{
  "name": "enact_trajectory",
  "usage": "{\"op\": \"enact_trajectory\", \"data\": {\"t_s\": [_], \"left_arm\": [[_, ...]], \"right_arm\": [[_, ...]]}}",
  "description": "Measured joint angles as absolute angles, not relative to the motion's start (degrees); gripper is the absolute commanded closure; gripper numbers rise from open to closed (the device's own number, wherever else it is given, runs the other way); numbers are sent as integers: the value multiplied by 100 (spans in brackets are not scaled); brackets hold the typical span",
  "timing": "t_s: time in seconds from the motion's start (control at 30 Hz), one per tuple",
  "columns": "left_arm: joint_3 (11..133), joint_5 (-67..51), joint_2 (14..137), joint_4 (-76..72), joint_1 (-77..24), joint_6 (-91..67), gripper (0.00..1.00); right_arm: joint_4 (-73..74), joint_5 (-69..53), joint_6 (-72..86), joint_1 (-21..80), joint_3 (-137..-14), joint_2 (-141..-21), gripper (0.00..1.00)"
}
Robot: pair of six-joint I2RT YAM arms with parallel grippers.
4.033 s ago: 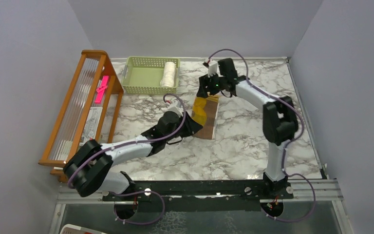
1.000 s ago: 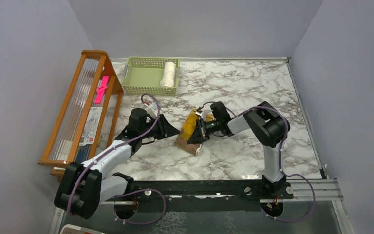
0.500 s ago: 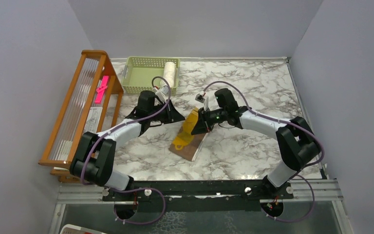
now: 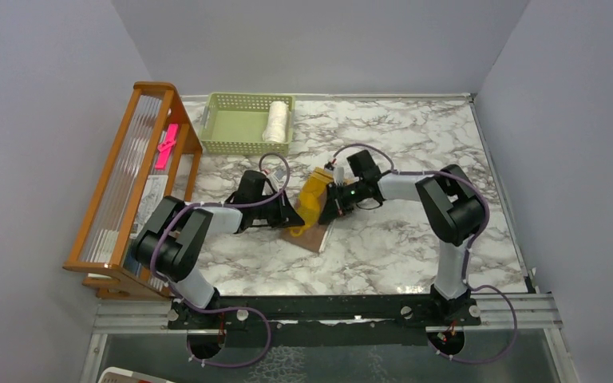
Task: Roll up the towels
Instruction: Roll the towel at the center of the board.
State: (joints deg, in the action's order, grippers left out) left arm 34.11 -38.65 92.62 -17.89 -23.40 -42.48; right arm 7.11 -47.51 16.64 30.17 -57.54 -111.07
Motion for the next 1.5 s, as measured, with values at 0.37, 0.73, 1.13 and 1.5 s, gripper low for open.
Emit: {"op": "enact_trajectory", "data": {"t_s": [0.37,0.73,1.13,1.5], "left_arm": [[3778,-2432,10012,-2626,-2447,-5068,100],[4029,-2663,9480,-2899,-2320,-5175,100],[3361,-3052,9478,-2989,-2283,-5065,100],[2993,-3428,9963,-3465,-1621,-4873,100]], "right_arm": [[2285,-4674,187,2613,-9021,-12840,99],[1514,-4810,248,2578,-7299,-11146,99],[99,-5483,1076,2578,-6180,-11163,99],[-996,-5791,1688,2464,-5675,-11697,99]]}}
